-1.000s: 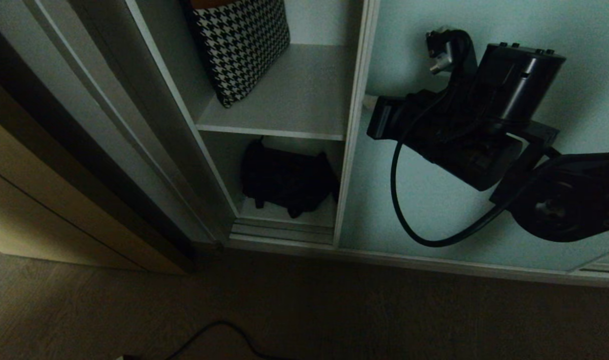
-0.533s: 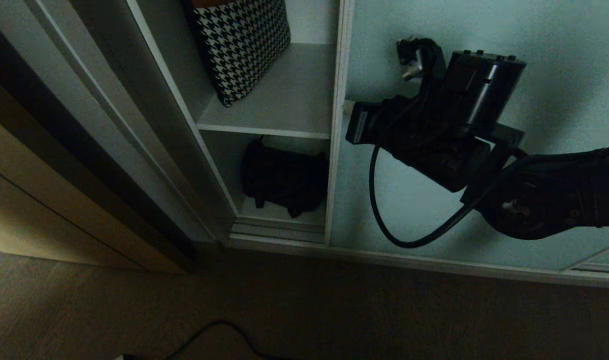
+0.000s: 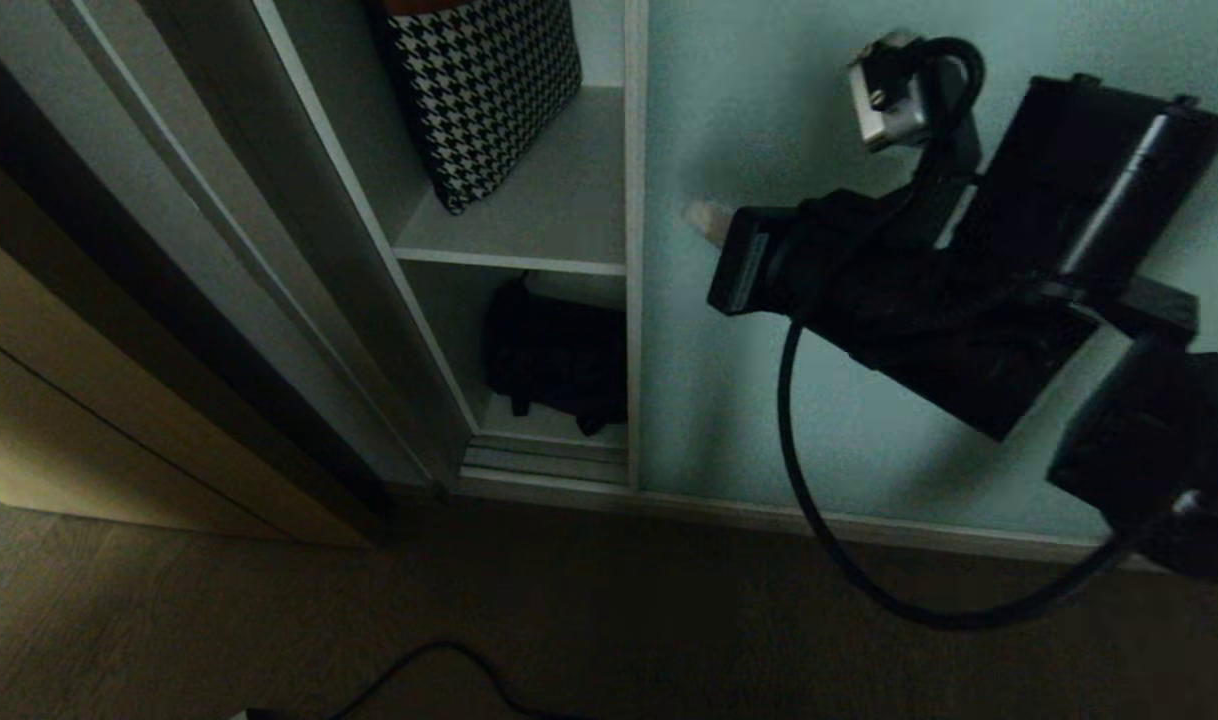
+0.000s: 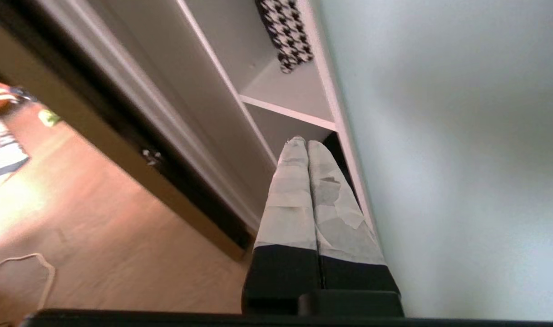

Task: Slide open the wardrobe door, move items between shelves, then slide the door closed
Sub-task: Close the door

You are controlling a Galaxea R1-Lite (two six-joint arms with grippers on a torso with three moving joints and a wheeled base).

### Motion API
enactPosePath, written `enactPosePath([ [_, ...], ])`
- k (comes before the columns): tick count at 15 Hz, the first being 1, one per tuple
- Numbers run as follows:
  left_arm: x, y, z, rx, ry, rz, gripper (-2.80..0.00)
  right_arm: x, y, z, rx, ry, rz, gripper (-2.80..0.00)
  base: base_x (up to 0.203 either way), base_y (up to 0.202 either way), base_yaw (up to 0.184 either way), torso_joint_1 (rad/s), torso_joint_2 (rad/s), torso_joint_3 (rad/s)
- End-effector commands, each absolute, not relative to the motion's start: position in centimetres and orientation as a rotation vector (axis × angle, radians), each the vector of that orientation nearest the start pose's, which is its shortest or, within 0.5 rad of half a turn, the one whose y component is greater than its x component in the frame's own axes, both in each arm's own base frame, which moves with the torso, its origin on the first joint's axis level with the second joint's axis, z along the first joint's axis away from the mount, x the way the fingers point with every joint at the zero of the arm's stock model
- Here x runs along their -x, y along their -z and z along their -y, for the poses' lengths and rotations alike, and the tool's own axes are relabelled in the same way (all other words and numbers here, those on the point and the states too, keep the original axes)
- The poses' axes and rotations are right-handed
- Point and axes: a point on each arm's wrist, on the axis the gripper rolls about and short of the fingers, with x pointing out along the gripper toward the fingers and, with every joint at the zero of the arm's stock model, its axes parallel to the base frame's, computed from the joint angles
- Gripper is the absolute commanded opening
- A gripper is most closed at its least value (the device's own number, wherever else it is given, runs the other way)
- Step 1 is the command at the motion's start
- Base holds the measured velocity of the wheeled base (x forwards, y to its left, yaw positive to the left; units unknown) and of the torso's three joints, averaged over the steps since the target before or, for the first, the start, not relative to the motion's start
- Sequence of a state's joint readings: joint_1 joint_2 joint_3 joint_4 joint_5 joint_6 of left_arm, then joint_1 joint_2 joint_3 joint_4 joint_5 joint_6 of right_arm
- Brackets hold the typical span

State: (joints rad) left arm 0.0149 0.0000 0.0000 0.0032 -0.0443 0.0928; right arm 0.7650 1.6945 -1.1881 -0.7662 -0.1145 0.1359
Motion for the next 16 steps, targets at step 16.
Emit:
enactPosePath([
  [16,2.3,-7.5,0.1,-0.093,0.029,-0.003,-2.80,0.3,-19.7,-0.1,-0.014,-0.074,0.184,-2.80,0.000,0.000,0.000,0.000,0.00,0.000],
])
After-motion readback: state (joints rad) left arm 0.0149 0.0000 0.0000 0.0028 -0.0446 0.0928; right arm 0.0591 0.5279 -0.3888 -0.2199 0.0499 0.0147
